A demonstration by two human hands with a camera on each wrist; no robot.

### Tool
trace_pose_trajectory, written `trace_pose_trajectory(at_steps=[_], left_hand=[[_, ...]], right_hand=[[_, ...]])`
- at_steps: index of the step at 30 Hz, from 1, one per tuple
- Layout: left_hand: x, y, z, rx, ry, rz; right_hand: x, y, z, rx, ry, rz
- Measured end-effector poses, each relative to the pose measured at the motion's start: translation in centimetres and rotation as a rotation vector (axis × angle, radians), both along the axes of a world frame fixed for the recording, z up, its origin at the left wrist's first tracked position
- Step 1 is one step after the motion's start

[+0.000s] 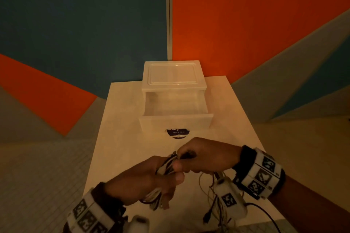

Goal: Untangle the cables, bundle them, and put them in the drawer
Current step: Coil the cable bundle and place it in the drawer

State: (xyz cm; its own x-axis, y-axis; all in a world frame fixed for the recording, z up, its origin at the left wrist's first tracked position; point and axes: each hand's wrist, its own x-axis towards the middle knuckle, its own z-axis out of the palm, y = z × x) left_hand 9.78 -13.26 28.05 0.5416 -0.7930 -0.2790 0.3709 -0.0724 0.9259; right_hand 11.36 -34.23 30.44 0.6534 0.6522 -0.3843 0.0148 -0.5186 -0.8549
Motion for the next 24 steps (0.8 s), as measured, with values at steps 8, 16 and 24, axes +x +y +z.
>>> trace_pose_trajectory(at_steps=[8,16,24], left_hand=[[-0.8,-0.1,0.6,-0.487,0.436,0.227],[0.2,-1.5,1.7,-0.643,0.511,0.265],[2.0,-3.8,2.8,-0.784,0.437,0.374]], right_hand=[[-1.3,-2.5,-3.4,0.4,-0.056,-0.394],[-2.4,-3.1,-5.9,0.471,-0.165,-0.579],[-5.1,0.8,-10.3,0.876,0.168,-0.738]])
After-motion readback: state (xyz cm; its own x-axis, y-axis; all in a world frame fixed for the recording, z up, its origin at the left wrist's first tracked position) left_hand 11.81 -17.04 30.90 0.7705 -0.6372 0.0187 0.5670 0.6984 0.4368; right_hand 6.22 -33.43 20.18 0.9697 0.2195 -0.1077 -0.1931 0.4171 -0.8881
